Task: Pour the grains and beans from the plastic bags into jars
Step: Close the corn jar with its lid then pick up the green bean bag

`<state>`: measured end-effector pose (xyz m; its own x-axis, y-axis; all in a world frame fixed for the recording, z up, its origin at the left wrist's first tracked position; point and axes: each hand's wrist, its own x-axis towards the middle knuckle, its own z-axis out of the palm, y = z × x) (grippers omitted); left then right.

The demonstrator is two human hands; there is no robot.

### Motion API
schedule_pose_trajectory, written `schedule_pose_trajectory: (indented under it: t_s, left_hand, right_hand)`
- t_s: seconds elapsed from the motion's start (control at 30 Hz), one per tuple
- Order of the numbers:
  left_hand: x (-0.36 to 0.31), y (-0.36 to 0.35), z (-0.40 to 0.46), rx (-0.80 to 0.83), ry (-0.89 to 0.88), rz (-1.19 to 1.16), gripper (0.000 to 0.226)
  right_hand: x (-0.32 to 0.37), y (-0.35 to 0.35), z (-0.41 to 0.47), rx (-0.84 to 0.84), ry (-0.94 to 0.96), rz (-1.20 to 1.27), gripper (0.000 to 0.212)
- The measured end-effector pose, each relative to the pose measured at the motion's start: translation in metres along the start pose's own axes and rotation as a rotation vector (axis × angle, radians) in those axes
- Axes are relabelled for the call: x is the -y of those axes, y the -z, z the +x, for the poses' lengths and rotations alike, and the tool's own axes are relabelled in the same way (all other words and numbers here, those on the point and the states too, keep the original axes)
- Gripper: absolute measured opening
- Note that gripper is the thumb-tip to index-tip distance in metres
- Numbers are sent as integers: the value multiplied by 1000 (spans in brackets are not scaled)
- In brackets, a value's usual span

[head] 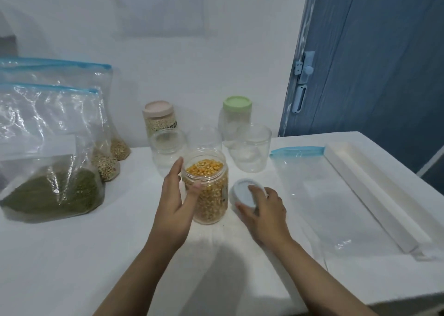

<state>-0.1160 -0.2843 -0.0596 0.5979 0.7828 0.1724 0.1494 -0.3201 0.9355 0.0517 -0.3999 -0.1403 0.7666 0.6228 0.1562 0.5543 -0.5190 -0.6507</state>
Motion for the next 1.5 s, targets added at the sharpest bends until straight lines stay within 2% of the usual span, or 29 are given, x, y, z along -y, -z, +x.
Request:
schedule_pose_trajectory:
  t_s: [0.07, 0.1, 0.17, 0.23, 0.3, 0.4, 0.47, 0.53, 0.6, 0.67, 0.73, 0.83, 0.93, 1.07, 1.13, 1.2, 1.33, 1.4, 1.5]
  left_hand:
    - [1, 6, 4, 7, -12, -30, 59]
    - [1, 9, 6, 8, -15, -40, 55]
    - [-2, 12, 12, 15, -13, -68, 49]
    - [-7, 14, 18, 33, -5, -108, 50]
    - [-11, 15, 25, 58, 6, -153, 49]
    - [-15, 14, 34, 104, 10, -216, 51]
    - [-17, 12, 38, 124, 16, -234, 51]
    - [-15, 12, 41, 112, 22, -258, 42]
    - [-11, 11, 41, 86, 39, -278, 41]
    - [-8, 10, 37, 90, 40, -274, 49]
    - [-7, 9, 34, 98, 27, -281, 57]
    - [-9, 6, 36, 85, 33, -297, 44]
    - [-11, 6, 38, 74, 38, -289, 38]
    - [-15, 6, 32, 164, 6, -225, 54]
    - [-16, 4, 31, 160, -7, -185, 56]
    - [-15, 1, 33, 129, -8, -152, 46]
    - [-9, -1, 41, 52, 8, -185, 27]
    - [-7, 0, 42, 21, 27, -226, 32]
    - [-3, 0, 39, 83, 21, -236, 57]
  right_hand:
    - [9, 5, -4, -96, 8, 453, 62]
    - [18, 8, -4, -107, 27, 590, 67]
    - [38, 17, -2, -73, 93, 712, 81]
    - [58, 28, 6, -7, 174, 734, 85]
    - [74, 42, 14, 61, 270, 649, 81]
    - [89, 54, 27, 110, 364, 260, 73]
    - [96, 56, 29, 146, 380, 124, 80]
    - [104, 54, 24, 187, 369, 215, 81]
    - [111, 47, 15, 208, 211, 564, 77]
    - [116, 39, 9, 165, 48, 803, 71]
    - [115, 28, 9, 113, -2, 881, 60]
    - [116, 19, 14, 112, -6, 894, 39]
    - [118, 16, 20, 83, 12, 833, 31]
    - [125, 16, 20, -85, 94, 736, 30]
    - [126, 15, 20, -163, 121, 726, 33]
    - [127, 14, 22, -203, 118, 744, 36]
    - [132, 13, 25, -174, 1, 824, 32]
    - [129, 13, 26, -131, -80, 908, 25]
    - [123, 13, 27, -81, -85, 955, 23]
